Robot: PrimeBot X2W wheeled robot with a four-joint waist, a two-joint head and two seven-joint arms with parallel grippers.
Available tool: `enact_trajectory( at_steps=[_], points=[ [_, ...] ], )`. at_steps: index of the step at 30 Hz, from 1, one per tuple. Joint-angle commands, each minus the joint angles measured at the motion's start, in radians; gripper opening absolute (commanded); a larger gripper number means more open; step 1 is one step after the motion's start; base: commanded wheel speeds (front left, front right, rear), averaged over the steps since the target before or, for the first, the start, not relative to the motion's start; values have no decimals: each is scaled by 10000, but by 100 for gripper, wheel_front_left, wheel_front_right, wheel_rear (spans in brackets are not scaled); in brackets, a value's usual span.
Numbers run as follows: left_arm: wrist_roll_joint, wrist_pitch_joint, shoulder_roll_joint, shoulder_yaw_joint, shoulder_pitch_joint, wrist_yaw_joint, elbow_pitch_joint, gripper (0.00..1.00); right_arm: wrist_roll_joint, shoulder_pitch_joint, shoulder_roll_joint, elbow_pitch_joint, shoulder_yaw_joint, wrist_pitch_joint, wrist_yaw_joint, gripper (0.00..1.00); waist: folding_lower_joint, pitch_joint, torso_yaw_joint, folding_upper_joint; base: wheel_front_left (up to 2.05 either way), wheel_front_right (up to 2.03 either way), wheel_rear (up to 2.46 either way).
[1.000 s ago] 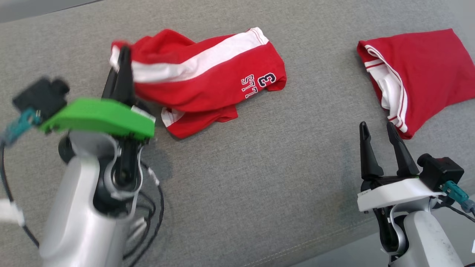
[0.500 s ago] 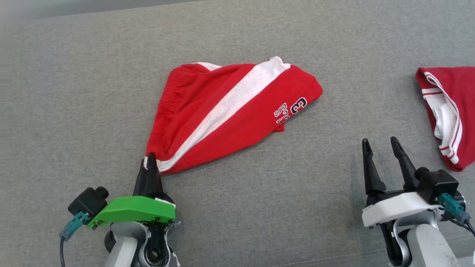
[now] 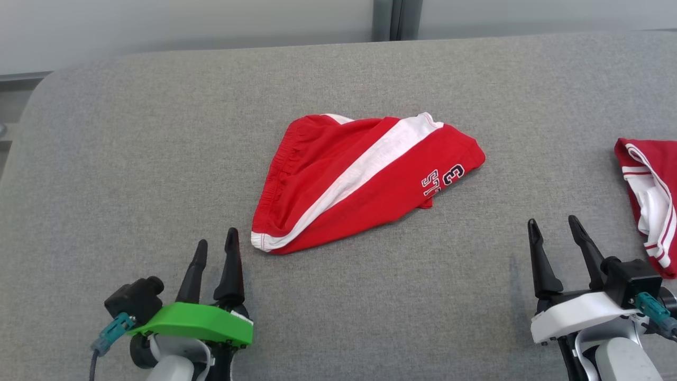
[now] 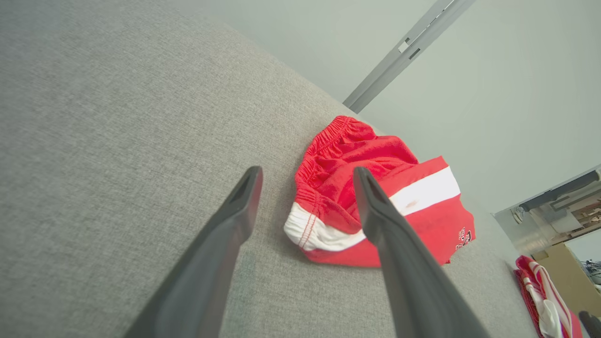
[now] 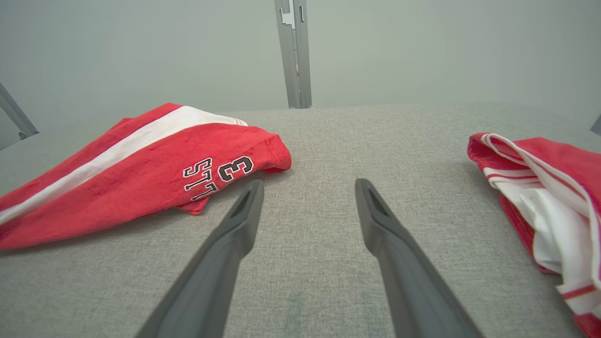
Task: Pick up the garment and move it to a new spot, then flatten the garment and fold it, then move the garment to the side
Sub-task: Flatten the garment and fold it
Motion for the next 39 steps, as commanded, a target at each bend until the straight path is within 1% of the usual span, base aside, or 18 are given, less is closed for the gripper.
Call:
enact_trajectory(
  at_steps=[1,6,11,12,14,15,17,21,24,31,35,39],
  points=[
    [684,-60,292,122,342,-51,-296,100,-10,188,-96,-100,-63,2,-6,100,0,-359,112,-1,0,0,0],
    [2077,-65,653,753,983,-205,-940,100,-139,375,-268,-426,-213,3,-6,100,0,-761,123,-1,0,0,0],
    [3452,-60,1295,853,1650,-319,-838,100,-398,649,-424,-582,-339,3,-6,100,0,-1192,174,-1,0,0,0],
    [3584,-60,1362,889,1782,-394,-853,100,-446,713,-441,-603,-395,3,-6,100,0,-1268,194,-1,0,0,0],
    [4015,-60,1588,1026,2070,-353,-830,100,-575,808,-487,-640,-537,3,-6,100,0,-1410,235,-1,0,0,0],
    [4182,-61,1634,1126,2165,-400,-923,100,-610,847,-467,-691,-607,3,-5,100,0,-1467,244,-1,0,0,0],
    [4434,-61,1669,1391,2479,-430,-1012,100,-693,961,-388,-747,-730,3,-6,100,0,-1564,246,-1,0,0,0],
    [4820,-61,1547,1765,3051,-704,-1194,100,-828,1102,-263,-813,-872,3,-6,100,0,-1696,196,-1,0,0,0],
    [4929,-62,1412,1948,3373,-953,-1228,100,-926,1266,-173,-762,-1007,3,-6,100,0,-1793,150,-1,0,0,0],
    [5142,-62,1316,2413,3624,-1538,-1280,100,-979,1380,-4,-641,-1165,3,-6,100,0,-1823,76,-1,0,0,0],
    [5181,-62,1276,2580,3583,-1707,-1233,100,-973,1330,42,-558,-1228,1,-6,100,0,-1830,57,-1,0,0,0],
    [5226,-62,1234,2706,3551,-1767,-1209,100,-961,1241,53,-502,-1239,3,-6,100,0,-1831,51,-1,0,0,0]
  ],
)
